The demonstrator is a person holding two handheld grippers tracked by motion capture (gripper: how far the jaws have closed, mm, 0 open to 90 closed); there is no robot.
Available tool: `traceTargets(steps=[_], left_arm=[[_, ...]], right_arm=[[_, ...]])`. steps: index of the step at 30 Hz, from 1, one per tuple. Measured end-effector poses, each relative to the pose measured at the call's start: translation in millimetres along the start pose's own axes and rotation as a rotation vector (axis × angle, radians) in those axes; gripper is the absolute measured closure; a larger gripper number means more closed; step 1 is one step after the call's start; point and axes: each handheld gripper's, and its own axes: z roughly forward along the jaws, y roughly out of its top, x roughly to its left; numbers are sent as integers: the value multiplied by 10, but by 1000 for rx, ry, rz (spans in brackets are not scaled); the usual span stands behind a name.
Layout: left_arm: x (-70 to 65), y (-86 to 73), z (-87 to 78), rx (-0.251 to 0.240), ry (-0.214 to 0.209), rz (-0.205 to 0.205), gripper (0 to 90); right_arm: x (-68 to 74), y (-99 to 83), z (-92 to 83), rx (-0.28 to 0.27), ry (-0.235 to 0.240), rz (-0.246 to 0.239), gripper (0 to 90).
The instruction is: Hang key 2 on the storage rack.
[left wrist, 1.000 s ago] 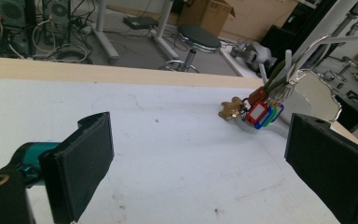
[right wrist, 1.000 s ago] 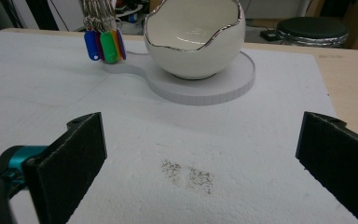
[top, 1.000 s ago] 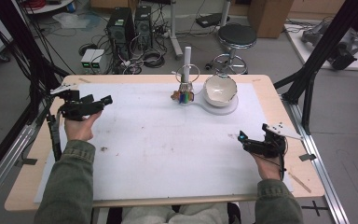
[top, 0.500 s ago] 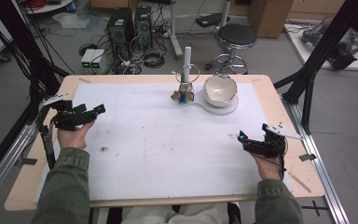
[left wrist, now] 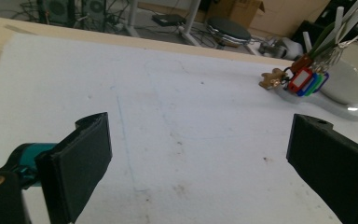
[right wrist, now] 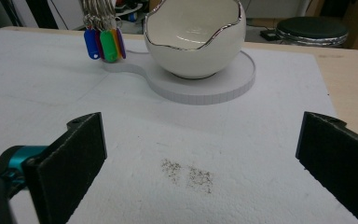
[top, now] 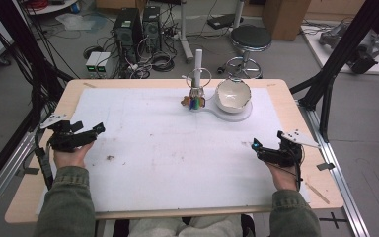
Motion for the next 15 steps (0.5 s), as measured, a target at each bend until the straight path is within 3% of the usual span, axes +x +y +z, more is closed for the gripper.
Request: traceTargets(steps=[1, 4, 10, 15], left_arm=[[-2, -26, -29, -13, 3, 3, 71], [41, -97, -110, -43, -21, -42, 71], [108, -174, -215, -104, 12, -45, 71], [139, -186, -240, -119, 38, -52, 71]], right_arm=[[-1, 0, 0, -1, -2, 0, 7], [-7, 2, -2, -1, -1, 7, 7], [1, 9, 15, -5, 7, 3, 7], [15, 14, 39, 3, 8, 0, 7]])
